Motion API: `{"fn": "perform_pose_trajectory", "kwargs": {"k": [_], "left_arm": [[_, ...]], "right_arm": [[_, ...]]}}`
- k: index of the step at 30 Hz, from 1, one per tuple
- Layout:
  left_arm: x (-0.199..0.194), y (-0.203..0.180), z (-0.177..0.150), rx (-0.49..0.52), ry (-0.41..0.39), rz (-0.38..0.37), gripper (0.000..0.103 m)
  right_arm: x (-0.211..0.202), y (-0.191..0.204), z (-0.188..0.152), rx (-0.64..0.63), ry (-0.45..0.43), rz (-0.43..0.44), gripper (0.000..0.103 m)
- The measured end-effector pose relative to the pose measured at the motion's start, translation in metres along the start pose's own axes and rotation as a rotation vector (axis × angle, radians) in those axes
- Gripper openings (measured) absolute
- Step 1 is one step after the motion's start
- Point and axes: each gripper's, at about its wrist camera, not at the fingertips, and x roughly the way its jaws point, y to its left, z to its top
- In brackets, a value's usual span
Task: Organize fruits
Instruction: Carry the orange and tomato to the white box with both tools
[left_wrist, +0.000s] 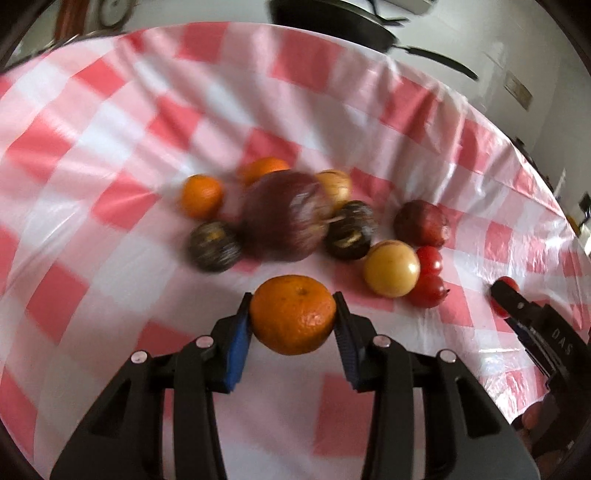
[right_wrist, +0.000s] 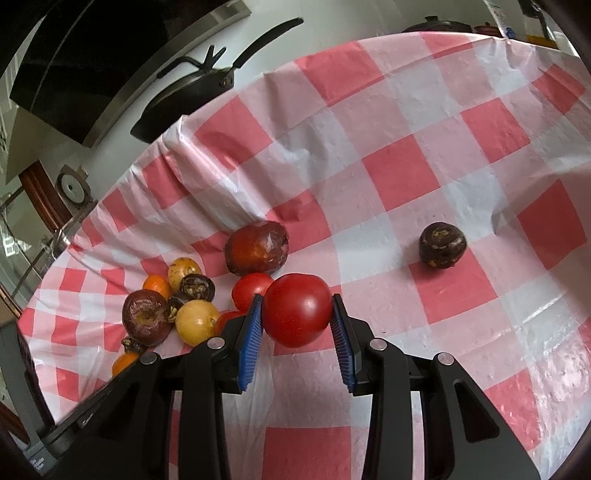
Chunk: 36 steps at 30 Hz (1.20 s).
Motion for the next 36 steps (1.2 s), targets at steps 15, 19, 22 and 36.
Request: {"fn": "perform_pose_trajectory", "kwargs": {"k": [15,19,22,36], "left_arm": [[-0.128,0.081,-0.072,-0.13,-0.167,0.049,0.042],[-0.16,0.098,-0.101,-0.136,-0.194,0.044,0.042],[-0.183,0.111,-0.114,-0.135,-0.21,0.046,0.042],[-0.283,0.216,-0.177,-0.155,-0.261,0.218,0.042]], "right_arm": [[-0.095,0.041,-0.078,-0.05,-0.008,0.088,0.036],[-0.121,0.076,-0.111,-0.162,0.005,0.131,0.036],[-0.132,0.099,-0.133,-0.229,0.026,0.168,0.036],[-0.177,0.195,-0.221,-0.486,0.161,0.41,0.036]]}}
